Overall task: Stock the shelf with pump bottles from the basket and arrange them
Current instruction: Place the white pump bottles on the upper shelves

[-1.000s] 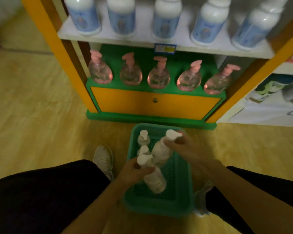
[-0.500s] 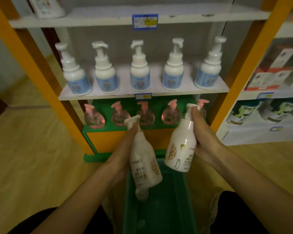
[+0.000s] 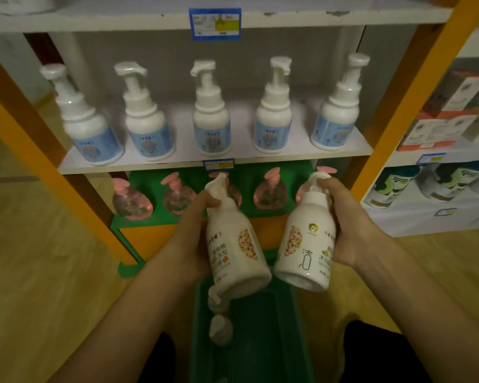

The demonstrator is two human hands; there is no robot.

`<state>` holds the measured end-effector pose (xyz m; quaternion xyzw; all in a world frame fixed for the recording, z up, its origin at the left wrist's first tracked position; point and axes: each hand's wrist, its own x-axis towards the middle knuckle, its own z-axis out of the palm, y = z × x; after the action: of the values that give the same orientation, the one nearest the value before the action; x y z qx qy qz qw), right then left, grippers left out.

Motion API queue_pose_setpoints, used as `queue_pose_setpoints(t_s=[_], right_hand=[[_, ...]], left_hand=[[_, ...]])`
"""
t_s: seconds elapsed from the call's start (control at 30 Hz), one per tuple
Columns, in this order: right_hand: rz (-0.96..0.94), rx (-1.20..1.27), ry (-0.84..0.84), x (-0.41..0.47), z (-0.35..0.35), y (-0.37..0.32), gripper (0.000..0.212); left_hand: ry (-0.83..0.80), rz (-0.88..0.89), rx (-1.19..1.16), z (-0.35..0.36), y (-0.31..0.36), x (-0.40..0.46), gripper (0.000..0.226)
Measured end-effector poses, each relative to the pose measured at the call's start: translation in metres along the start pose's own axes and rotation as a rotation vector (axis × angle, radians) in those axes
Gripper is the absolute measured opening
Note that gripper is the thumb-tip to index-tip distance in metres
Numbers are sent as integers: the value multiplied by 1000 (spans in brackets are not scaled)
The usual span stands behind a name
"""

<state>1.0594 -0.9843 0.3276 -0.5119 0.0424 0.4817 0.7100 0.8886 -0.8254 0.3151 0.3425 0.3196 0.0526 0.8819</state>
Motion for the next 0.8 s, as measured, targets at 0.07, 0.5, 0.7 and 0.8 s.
queue_pose_setpoints(t_s=[0.07, 0.5, 0.7, 0.8], right_hand=[[-17, 17, -55, -4, -2, -6, 29], [-94, -108, -34, -9, 3, -3, 55], [-35, -80, -2, -7, 4, 1, 55], [-28, -69, 11, -6, 5, 4, 52]], left_hand=[[-40, 25, 6, 0, 3, -3, 42], [57, -5, -87, 2, -8, 0, 64], [12, -104, -87, 2, -14, 5, 52], [1, -95, -59, 3, -14, 9, 52]])
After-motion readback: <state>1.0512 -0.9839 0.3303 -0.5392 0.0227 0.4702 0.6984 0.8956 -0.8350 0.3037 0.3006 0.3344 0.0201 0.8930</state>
